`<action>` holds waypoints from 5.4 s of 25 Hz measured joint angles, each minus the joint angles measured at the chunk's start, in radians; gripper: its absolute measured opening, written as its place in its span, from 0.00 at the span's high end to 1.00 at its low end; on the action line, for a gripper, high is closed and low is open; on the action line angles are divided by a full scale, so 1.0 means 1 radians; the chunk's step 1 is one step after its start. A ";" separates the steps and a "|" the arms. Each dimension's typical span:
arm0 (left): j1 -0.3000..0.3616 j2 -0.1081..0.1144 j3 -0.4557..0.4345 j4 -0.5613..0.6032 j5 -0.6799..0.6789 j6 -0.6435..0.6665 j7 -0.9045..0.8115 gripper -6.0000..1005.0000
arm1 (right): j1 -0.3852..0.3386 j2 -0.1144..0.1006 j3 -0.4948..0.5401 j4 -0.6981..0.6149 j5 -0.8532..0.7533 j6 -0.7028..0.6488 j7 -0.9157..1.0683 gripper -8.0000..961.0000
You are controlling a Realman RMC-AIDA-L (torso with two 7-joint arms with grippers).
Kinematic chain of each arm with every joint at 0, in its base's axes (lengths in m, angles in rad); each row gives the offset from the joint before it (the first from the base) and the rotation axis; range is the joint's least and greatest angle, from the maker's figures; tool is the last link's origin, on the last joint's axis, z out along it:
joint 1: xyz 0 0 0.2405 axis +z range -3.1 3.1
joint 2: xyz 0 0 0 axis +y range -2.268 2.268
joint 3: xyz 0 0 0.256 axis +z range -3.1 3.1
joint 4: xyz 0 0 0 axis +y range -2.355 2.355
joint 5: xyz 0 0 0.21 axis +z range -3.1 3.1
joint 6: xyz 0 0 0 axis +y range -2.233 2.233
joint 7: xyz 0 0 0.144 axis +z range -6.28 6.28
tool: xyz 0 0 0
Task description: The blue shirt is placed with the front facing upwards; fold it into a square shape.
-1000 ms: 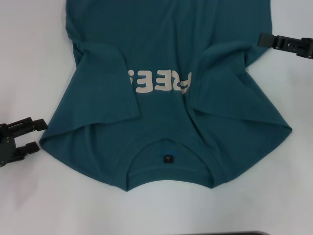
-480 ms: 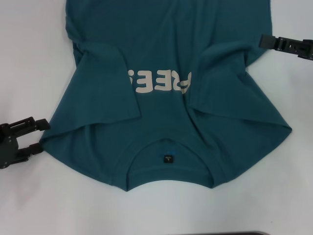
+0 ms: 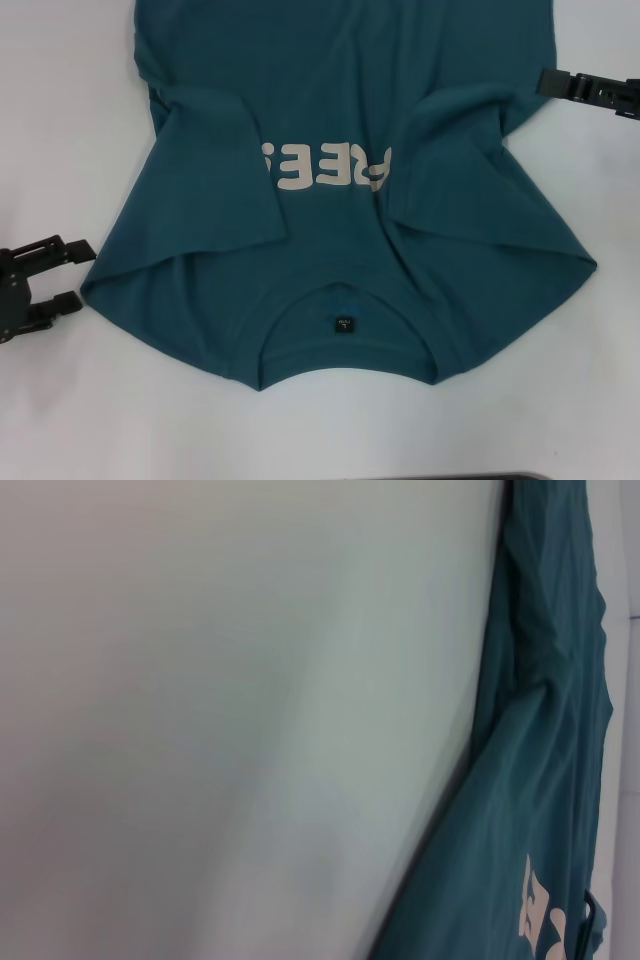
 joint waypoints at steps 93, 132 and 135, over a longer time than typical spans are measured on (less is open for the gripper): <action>-0.079 -0.042 0.097 -0.046 0.010 -0.009 -0.039 0.18 | -0.012 -0.005 0.007 0.001 0.006 0.004 0.015 0.04; -0.042 -0.061 0.138 -0.176 0.020 0.156 0.077 0.96 | 0.007 -0.099 0.001 -0.009 -0.187 -0.018 0.168 0.04; -0.044 -0.058 0.139 -0.177 0.019 0.163 0.086 0.95 | 0.021 -0.146 -0.001 -0.010 -0.311 -0.042 0.245 0.04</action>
